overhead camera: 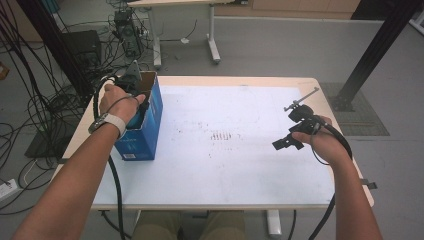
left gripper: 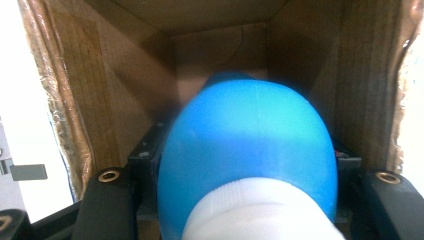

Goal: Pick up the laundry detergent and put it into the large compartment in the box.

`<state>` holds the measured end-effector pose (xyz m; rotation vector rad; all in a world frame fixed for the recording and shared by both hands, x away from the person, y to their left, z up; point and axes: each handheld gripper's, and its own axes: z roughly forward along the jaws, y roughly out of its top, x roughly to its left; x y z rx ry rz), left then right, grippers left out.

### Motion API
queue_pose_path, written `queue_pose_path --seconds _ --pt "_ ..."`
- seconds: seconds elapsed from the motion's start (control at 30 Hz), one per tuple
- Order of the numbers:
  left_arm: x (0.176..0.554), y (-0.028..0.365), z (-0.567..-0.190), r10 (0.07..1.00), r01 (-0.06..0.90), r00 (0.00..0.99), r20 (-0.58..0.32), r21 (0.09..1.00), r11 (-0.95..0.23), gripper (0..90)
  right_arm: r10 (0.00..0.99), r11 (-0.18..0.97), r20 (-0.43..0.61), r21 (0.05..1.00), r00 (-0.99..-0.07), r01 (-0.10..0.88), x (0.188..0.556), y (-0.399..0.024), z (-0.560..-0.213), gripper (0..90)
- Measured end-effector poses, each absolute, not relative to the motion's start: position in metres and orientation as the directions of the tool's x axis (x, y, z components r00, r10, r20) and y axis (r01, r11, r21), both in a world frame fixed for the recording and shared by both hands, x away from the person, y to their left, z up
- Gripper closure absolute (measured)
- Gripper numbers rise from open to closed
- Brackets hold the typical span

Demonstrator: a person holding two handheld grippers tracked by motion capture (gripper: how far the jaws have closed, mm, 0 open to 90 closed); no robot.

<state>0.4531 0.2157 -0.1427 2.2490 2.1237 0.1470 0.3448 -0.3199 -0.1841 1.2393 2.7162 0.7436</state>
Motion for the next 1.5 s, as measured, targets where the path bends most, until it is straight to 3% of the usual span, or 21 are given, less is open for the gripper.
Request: queue_pose_path --seconds 1.5 --pt "0.4526 0.2142 -0.1429 0.997 0.993 0.058 0.045 0.098 -0.063 38.0 0.728 0.554 0.137 0.460 -0.672 0.694 0.3416 -0.3229 -0.1834 7.0"
